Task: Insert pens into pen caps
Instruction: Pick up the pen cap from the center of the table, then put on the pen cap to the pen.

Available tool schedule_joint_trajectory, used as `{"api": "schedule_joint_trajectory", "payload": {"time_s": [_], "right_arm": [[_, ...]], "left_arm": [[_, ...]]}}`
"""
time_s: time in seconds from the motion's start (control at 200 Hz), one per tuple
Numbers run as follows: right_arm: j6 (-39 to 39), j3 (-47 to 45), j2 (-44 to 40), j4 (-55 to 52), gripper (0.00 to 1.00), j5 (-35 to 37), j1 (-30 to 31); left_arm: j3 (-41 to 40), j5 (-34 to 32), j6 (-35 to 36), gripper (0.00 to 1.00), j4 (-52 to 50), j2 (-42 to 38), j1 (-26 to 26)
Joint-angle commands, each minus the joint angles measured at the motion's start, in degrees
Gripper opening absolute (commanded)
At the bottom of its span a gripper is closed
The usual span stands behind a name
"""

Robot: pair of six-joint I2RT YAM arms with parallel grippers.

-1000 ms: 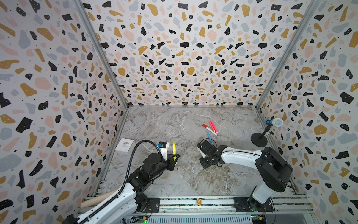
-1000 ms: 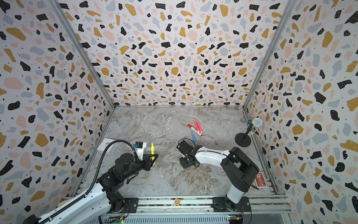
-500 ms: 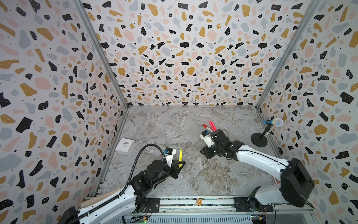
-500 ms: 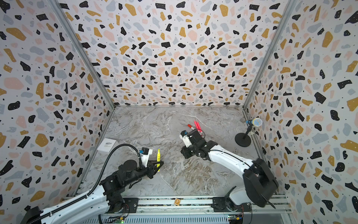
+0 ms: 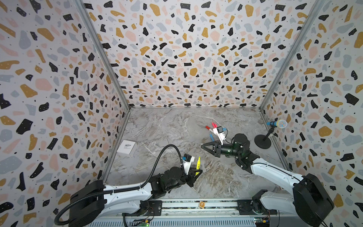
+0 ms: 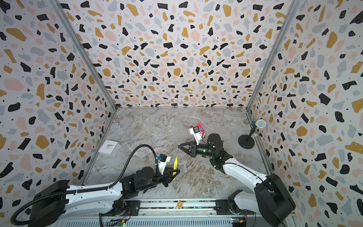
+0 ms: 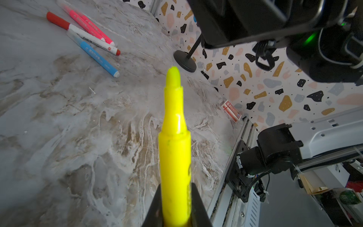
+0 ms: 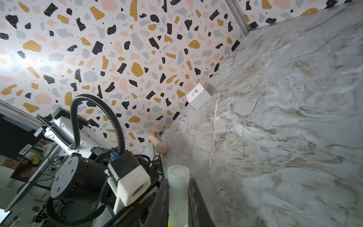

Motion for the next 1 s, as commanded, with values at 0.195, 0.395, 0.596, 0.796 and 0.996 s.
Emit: {"api": "schedule_joint_trajectory", "payload": {"time_s": [0.195,0.395,0.596,0.796,0.996], "right_arm": [[4.47,-1.42,-1.99,10.88,0.04,-0.81,1.41],[5.08,-1.85,-1.34,12.26,0.04,-0.33,2.16],[5.66,-2.70,-0.66,13.81,0.04,0.21,3.10],[5.66,-4.02,-0.59,14.49,0.03,1.36,3.57],[5.88,-4.60,-0.84,15.08,0.03,1.60,3.57]], "left_arm": [[3.83,-1.21,-0.08,0.00,7.82,1.98,-0.25],[3.96,-1.65,-0.64,0.00,8.50,1.76,-0.20],[4.66,-1.65,-0.54,0.00,8.37,1.81,-0.25],[5.03,-1.82,-0.54,0.00,8.31,1.22,-0.22],[4.79,-2.18,-0.90,0.00,8.15,0.33,-0.23]]}}
